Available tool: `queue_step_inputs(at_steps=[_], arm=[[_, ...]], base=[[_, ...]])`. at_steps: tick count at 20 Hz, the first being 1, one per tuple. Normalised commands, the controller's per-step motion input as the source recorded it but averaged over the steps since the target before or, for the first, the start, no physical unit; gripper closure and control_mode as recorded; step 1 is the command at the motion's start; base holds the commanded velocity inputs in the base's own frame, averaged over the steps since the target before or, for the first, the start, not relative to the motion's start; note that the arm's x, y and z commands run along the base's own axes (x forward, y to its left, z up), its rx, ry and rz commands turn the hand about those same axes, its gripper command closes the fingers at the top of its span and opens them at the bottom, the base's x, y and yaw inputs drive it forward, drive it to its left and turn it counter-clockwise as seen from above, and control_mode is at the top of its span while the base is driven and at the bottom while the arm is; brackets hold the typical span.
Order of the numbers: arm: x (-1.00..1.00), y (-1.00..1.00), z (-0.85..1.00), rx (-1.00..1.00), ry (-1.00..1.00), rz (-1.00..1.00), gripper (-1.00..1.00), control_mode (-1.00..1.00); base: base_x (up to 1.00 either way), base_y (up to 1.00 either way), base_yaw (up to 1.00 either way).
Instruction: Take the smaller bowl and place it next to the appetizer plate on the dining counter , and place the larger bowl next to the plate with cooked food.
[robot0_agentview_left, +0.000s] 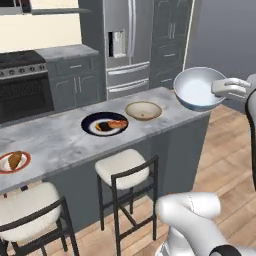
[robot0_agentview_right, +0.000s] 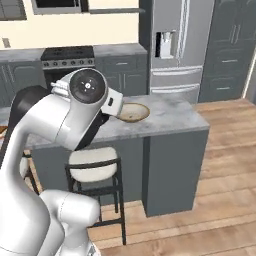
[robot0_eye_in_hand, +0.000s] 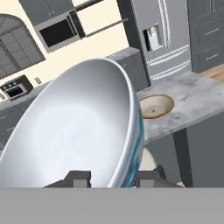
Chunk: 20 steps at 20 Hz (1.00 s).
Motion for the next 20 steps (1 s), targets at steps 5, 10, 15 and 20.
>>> queue_step_inputs(at_steps=[5,10,15,20], arm=[[0.00,0.00,0.00,0.00,0.00,0.00,1.00,1.00],[0.00,0.00,0.00,0.00,0.00,0.00,1.00,1.00],[0.00,0.00,0.00,0.00,0.00,0.00,1.00,1.00],[0.00,0.00,0.00,0.00,0.00,0.00,1.00,1.00]], base=[[0.00,0.59,0.66],[0.01,0.74,0.62],[0.79,0.24,0.38],[0.99,-0.01,0.11]])
